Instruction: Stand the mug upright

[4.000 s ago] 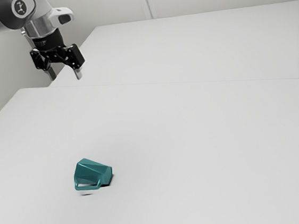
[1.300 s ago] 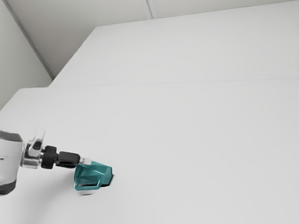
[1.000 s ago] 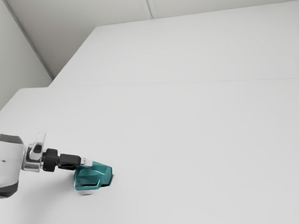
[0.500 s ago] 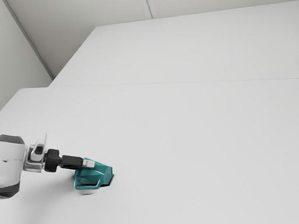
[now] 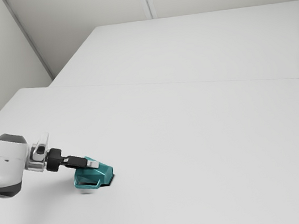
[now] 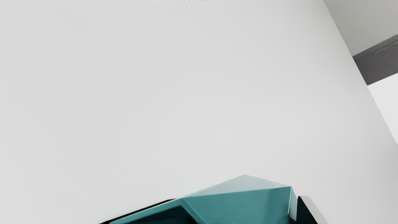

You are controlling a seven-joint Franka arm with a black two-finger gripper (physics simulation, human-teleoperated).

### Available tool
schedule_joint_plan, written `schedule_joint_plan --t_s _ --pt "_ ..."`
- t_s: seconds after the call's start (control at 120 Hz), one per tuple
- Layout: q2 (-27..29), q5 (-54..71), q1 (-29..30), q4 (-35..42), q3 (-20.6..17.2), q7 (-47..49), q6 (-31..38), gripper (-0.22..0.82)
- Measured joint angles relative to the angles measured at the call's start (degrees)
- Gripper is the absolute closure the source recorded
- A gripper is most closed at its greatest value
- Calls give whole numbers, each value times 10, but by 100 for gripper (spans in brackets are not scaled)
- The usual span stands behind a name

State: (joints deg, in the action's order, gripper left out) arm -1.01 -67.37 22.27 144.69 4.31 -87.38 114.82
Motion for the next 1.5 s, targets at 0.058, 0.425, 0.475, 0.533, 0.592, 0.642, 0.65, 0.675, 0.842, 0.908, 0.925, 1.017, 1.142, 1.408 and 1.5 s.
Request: schedule_joint_plan --t_s 0.058,0.425,0.475,0.533,0.592,0.642,0.65,0.675,0.842,0.908,0.925,1.017,1.142,1.408,1.5 --pt "3 0 -1 0 0 -1 0 47" --pt "49 3 -1 10 -14 -4 3 70" --pt "57 4 1 10 -18 -4 4 70" --pt "67 6 0 11 -24 -4 4 71" --pt "79 8 -3 11 -29 -4 5 72" --pt "90 11 -7 11 -33 -4 6 72" --pt "92 12 -7 11 -34 -4 6 72" --pt "96 14 -8 10 -35 -4 7 73" --pt "121 50 -18 3 -56 4 29 74" --pt "126 86 -20 -9 -68 14 42 75" --pt "126 97 -21 -14 -71 17 46 75" --pt "127 162 -21 -35 -88 41 63 76" --pt "126 234 -22 -54 -111 80 82 77" --pt "120 371 -44 -83 -138 191 114 78" --pt "115 388 -75 -91 -129 226 120 78"
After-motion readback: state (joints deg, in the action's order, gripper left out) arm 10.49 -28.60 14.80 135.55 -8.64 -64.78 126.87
